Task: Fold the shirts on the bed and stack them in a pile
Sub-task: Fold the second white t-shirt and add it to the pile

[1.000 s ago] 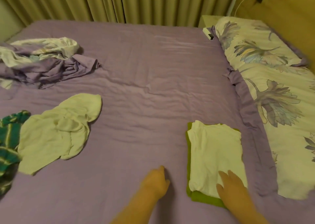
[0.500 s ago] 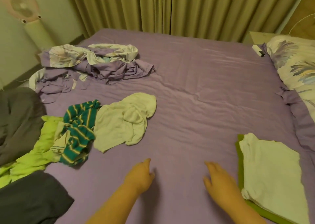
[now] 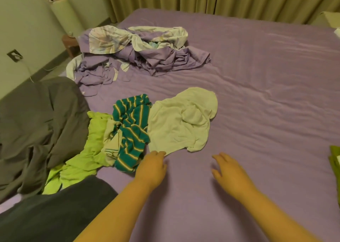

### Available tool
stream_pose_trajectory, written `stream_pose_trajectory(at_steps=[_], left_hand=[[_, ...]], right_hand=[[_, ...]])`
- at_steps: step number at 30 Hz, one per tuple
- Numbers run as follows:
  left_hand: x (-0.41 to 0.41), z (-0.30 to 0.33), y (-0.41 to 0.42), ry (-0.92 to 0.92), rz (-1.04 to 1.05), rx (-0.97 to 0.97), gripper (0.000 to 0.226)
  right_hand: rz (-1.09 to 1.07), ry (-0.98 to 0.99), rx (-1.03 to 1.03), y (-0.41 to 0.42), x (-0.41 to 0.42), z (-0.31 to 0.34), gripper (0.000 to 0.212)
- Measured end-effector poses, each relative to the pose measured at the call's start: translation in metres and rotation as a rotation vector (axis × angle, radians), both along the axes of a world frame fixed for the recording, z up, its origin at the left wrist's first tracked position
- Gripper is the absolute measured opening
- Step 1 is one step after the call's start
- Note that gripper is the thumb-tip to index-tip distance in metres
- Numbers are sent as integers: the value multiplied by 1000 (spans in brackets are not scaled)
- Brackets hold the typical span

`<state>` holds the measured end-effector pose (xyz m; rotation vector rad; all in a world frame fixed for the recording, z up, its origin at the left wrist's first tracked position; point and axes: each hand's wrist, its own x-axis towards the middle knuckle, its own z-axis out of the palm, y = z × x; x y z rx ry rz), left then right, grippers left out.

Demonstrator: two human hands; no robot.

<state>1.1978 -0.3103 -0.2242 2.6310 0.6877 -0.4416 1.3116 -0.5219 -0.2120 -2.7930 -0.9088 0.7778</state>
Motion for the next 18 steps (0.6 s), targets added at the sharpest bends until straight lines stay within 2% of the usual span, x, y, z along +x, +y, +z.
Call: stream_pose_trajectory(at_steps=[8, 12, 15, 17, 18], left_hand=[[20, -49, 44, -102, -230, 141, 30], [30, -72, 52, -100, -218, 189, 44], [40, -73, 54, -92, -237, 246, 28], [45, -66, 56, -117, -188, 169, 16], [47, -61, 57, -168, -139, 87, 17]], right_hand=[[-20, -65, 68, 67, 18, -44, 51], [-49, -105, 107, 82, 32, -66, 58], [-75, -141, 103, 85, 39, -76, 63], [-80, -186, 98, 86, 44, -77, 61], [-67, -176, 96, 86, 45, -75, 60]])
